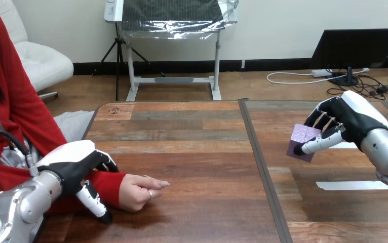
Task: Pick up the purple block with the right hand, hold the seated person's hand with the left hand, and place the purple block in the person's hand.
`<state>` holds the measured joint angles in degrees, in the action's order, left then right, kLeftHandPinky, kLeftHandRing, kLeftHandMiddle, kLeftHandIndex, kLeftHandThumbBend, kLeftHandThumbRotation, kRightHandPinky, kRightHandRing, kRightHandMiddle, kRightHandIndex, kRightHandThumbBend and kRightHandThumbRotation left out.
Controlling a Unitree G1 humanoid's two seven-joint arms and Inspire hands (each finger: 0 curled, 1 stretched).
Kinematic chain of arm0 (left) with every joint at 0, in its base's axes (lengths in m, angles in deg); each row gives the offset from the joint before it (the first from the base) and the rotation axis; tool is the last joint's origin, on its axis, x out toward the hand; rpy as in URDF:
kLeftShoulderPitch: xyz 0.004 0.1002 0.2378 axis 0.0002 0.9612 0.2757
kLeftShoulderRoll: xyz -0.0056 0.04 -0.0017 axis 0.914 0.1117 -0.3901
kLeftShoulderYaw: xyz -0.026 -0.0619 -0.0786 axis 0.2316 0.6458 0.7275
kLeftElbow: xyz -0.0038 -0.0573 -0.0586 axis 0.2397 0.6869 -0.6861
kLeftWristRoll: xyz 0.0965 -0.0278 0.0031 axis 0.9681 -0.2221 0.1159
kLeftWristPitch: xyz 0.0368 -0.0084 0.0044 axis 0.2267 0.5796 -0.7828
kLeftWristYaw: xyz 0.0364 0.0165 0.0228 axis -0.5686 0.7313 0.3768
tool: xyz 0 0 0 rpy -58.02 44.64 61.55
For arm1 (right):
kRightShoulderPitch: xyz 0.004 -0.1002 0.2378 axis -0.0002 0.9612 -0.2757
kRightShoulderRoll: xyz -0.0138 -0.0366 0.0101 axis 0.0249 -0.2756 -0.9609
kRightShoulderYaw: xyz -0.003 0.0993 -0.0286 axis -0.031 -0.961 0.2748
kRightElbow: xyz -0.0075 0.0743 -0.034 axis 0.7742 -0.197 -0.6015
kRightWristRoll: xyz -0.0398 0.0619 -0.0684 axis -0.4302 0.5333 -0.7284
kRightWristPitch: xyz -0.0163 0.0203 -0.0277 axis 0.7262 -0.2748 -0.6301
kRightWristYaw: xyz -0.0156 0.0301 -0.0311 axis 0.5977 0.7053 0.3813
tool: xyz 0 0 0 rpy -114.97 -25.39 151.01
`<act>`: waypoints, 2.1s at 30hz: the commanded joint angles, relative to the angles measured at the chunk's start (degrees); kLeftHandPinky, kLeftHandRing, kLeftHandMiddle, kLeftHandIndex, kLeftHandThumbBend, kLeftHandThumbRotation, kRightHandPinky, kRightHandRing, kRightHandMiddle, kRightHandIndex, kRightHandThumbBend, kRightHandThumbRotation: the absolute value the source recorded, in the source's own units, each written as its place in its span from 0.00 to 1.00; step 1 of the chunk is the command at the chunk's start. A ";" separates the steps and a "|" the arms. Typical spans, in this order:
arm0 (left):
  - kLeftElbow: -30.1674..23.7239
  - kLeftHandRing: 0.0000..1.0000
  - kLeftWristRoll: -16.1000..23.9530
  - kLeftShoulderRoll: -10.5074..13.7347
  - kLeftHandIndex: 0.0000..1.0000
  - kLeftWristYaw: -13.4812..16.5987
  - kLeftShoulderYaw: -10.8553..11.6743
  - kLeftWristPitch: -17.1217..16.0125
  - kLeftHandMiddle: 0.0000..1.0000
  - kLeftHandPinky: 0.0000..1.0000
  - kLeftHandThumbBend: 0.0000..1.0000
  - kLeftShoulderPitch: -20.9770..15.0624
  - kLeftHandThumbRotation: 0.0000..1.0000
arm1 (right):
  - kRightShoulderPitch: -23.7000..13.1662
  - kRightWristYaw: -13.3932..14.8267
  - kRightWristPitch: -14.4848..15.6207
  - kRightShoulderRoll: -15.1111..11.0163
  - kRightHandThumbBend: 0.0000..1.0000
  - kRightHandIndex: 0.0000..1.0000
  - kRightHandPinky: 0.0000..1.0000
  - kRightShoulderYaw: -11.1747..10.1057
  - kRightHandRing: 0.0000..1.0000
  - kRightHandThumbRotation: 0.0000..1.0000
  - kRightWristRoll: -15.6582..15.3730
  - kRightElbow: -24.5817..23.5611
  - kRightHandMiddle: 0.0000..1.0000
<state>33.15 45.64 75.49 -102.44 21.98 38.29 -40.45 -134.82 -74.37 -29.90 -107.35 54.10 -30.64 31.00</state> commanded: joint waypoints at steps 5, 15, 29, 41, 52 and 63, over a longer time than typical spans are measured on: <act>1.60 0.62 -3.05 -1.19 0.64 -1.70 -0.71 0.76 0.66 0.53 0.88 -3.30 0.00 | -3.71 0.59 -0.39 -1.00 0.84 0.48 0.38 -1.15 0.41 0.00 0.85 -2.03 0.45; 1.33 0.49 -4.52 -1.11 0.57 -2.53 -1.22 0.66 0.56 0.44 0.85 -3.27 0.00 | -3.75 0.54 -0.13 -0.86 0.84 0.47 0.38 -1.07 0.41 0.00 0.80 -2.29 0.45; 0.18 0.43 -7.03 -1.66 0.53 -2.99 -0.61 0.28 0.50 0.38 0.80 -2.33 0.00 | -3.64 0.59 -0.13 -0.79 0.84 0.47 0.38 -1.02 0.42 0.00 0.77 -2.21 0.45; -0.20 0.40 -9.97 -2.18 0.50 -1.31 0.17 -2.03 0.47 0.34 0.78 -1.12 0.00 | -3.31 1.03 -0.72 -0.71 0.85 0.47 0.38 -0.96 0.42 0.00 0.68 -2.15 0.45; -1.12 0.37 -11.88 -2.33 0.48 0.28 0.60 -4.32 0.44 0.32 0.75 -0.05 0.00 | -3.20 0.94 -0.84 -0.59 0.84 0.47 0.35 -0.77 0.39 0.00 0.49 -1.86 0.44; -4.51 0.37 -13.06 -1.93 0.46 0.79 1.77 -5.20 0.43 0.32 0.71 0.64 0.00 | -3.27 1.05 -0.61 -0.05 0.83 0.48 0.33 -0.51 0.38 0.00 0.30 -2.05 0.43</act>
<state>33.70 35.57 74.67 -102.37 22.36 35.75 -39.23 -134.82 -74.36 -29.89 -107.35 54.10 -30.66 30.98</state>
